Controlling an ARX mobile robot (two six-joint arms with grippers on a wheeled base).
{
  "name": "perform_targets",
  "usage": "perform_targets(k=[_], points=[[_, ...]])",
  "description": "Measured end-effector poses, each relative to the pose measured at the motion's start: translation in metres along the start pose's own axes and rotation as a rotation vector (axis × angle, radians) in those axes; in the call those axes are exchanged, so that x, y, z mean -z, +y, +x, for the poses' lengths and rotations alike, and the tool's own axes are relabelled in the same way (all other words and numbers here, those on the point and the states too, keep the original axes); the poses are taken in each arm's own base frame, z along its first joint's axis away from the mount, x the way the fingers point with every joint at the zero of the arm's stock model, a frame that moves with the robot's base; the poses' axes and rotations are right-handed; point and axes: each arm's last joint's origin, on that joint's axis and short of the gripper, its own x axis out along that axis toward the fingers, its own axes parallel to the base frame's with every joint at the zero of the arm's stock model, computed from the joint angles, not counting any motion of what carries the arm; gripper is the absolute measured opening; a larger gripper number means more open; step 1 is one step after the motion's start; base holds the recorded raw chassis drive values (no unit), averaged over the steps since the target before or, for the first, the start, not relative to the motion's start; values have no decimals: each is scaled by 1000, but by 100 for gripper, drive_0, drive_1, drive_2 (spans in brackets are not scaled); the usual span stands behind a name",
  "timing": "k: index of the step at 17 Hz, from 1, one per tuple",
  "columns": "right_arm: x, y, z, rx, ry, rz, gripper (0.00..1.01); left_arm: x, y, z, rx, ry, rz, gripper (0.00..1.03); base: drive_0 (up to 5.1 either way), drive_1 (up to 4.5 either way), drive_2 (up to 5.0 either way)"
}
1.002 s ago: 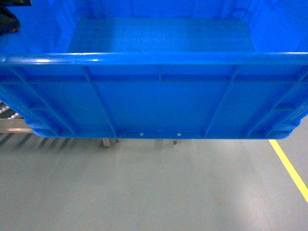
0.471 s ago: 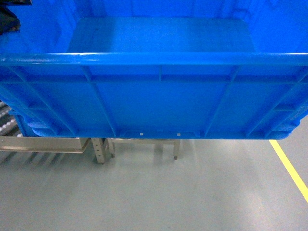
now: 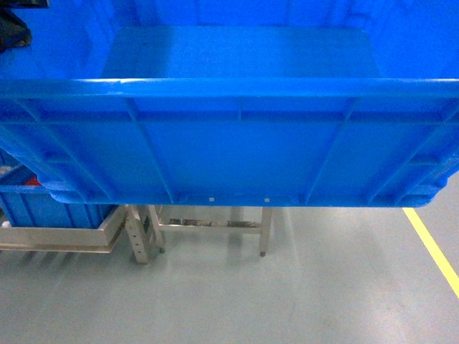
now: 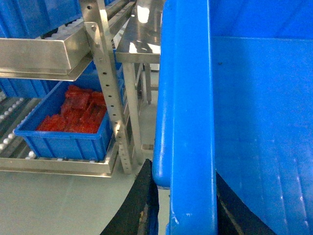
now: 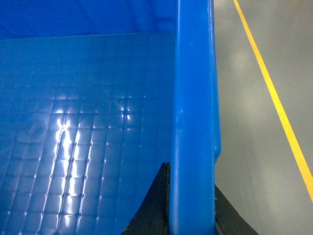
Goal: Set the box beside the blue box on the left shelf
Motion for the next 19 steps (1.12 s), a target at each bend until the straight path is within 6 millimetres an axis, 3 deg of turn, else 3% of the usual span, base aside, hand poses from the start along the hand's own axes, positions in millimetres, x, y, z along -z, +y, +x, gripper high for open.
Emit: perform_targets(k=[6,19], points=[[0,-2,0,4,-2,1,8,0,-1,-1,3,-3,0,17,-15,414,-444],[-1,-1,0,2,-7,2,8,-1,-1,-1,3,-9,-1,17,-469,267,267]])
